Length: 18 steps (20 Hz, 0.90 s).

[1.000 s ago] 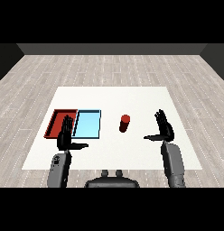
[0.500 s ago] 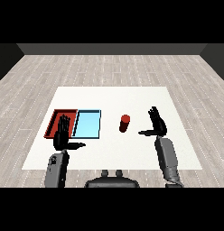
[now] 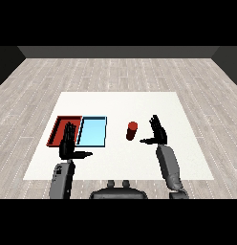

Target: Pick the red can and put it in the red box

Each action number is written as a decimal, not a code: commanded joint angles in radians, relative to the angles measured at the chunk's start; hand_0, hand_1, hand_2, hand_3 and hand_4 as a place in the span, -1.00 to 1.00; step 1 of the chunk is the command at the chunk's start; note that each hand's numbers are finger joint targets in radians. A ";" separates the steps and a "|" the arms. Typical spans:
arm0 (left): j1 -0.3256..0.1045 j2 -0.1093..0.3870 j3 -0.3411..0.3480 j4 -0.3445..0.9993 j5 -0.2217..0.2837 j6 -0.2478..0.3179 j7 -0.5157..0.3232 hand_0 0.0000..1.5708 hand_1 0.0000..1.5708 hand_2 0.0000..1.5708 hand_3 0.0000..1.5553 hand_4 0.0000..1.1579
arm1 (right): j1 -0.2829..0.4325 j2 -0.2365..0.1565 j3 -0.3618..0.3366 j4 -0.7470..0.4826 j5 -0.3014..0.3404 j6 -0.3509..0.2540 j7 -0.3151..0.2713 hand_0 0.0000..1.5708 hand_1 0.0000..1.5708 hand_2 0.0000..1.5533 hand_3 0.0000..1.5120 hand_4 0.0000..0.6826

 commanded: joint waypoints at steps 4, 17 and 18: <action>-0.003 -0.001 0.006 0.086 -0.016 -0.008 -0.087 -1.00 -1.00 -1.00 -1.00 -1.00 | -0.031 -0.004 -0.001 0.148 -0.002 0.030 -0.085 -1.00 -1.00 -1.00 -1.00 -1.00; -0.013 0.001 0.003 0.013 0.031 -0.012 -0.004 -1.00 -1.00 -1.00 -1.00 -1.00 | -0.110 0.077 0.059 0.207 -0.043 -0.053 -0.071 -1.00 -1.00 -1.00 -1.00 -1.00; -0.028 -0.010 -0.021 -0.071 0.023 0.026 0.096 -1.00 -1.00 -1.00 -1.00 -1.00 | -0.107 0.077 0.091 0.260 -0.070 -0.054 -0.129 -1.00 -1.00 -1.00 -1.00 -1.00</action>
